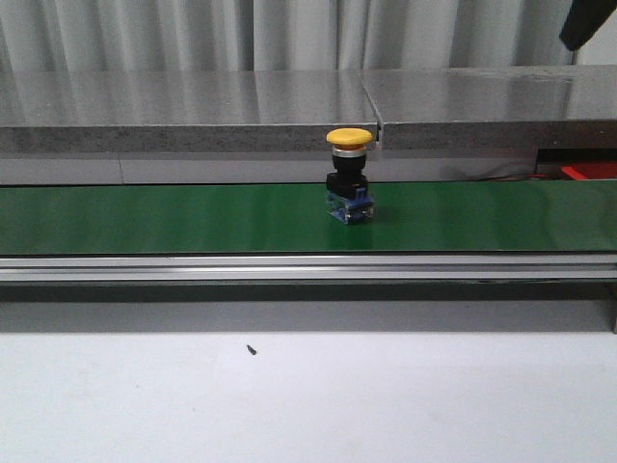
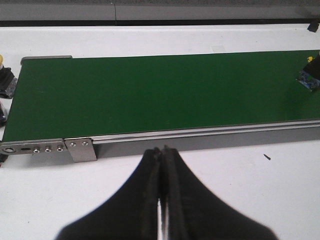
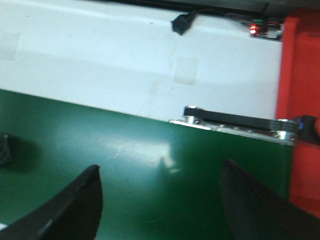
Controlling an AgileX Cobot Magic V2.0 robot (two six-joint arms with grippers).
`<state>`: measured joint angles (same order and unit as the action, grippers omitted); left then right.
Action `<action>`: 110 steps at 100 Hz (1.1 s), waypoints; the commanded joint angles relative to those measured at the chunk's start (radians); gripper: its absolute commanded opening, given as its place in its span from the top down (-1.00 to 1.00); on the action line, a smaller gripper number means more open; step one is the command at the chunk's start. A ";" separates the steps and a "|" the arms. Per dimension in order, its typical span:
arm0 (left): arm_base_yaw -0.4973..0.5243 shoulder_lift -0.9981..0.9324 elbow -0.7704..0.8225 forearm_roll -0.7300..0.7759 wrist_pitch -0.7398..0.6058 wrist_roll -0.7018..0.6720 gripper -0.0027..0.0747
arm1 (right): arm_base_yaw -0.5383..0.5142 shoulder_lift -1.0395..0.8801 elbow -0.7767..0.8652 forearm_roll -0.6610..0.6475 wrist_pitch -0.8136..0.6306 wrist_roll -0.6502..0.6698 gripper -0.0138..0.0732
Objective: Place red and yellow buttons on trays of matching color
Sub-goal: 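Grasp the yellow button off the belt with the right gripper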
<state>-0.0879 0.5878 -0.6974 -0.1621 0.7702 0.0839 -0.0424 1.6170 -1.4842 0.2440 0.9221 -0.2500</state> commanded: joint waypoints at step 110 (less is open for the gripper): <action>-0.006 0.002 -0.027 -0.016 -0.072 -0.010 0.98 | 0.348 0.173 -0.010 0.016 -0.098 -0.112 -0.54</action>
<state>-0.0879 0.5878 -0.6974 -0.1621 0.7702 0.0839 0.3077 1.8204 -1.4706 0.2454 0.8776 -0.3488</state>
